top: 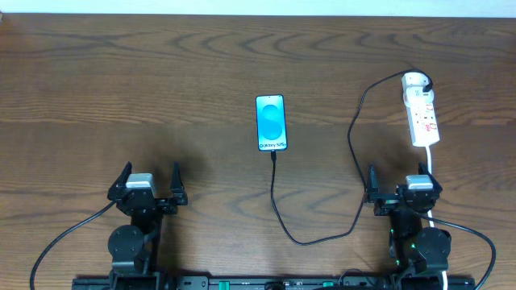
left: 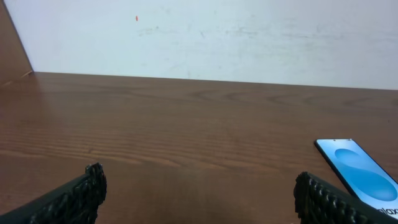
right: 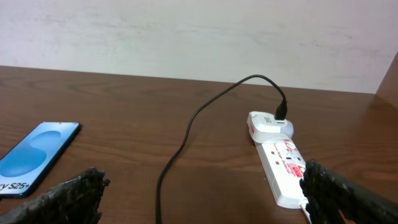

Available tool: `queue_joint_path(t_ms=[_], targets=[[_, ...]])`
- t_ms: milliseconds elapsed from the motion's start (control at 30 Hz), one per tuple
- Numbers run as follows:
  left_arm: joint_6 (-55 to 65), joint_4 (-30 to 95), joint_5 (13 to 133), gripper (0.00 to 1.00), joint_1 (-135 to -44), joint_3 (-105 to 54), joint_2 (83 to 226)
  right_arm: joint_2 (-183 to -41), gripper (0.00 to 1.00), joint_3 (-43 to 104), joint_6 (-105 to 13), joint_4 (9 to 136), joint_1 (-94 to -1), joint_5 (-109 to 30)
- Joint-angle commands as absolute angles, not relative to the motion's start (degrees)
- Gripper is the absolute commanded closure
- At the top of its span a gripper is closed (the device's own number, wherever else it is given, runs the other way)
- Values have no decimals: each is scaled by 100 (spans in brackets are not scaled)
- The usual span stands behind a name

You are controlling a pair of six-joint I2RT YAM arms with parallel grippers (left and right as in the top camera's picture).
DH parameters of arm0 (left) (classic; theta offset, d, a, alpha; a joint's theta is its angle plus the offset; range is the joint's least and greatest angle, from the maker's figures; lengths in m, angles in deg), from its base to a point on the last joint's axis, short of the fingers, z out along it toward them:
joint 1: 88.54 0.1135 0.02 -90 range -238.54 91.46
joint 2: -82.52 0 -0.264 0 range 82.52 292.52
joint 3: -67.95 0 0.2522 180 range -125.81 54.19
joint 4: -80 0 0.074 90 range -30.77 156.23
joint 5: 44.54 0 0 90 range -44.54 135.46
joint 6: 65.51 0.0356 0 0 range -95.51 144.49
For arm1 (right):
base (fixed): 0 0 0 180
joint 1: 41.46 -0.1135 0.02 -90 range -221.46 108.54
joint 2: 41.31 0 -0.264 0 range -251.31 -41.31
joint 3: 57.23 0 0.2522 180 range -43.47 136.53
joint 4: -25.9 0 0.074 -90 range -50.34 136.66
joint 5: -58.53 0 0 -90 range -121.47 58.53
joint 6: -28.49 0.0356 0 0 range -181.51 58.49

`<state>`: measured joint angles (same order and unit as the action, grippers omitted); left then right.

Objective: Plug charger to phone and switch on socket

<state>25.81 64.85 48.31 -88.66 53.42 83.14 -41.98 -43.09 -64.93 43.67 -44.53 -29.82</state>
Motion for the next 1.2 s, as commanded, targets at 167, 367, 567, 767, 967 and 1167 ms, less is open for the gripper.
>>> queue_joint_path(t_ms=[167, 367, 567, 767, 967, 1167], targets=[[2621, 6196, 4737, 2, -8883, 5396, 8260, -4163, 1, -4315, -6544, 4394, -4407, -3010], [2590, 6203, 4776, 2, -8888, 5396, 8260, -4163, 1, -4315, -6544, 4394, -4407, -3010], [2597, 6205, 4752, 2, -8888, 5396, 8260, -4165, 1, -4315, -6544, 4394, -4407, -3010], [2597, 6218, 4737, 2, -8888, 5396, 8260, -4165, 1, -4315, -6544, 4394, -4407, -3010], [2597, 6220, 4737, 2, -8888, 5396, 8264, -4165, 1, -4315, -6544, 4394, -4407, -3010], [2597, 6220, 4737, 2, -8888, 5396, 8275, -4165, 1, -4315, -6544, 4394, -4407, -3010]])
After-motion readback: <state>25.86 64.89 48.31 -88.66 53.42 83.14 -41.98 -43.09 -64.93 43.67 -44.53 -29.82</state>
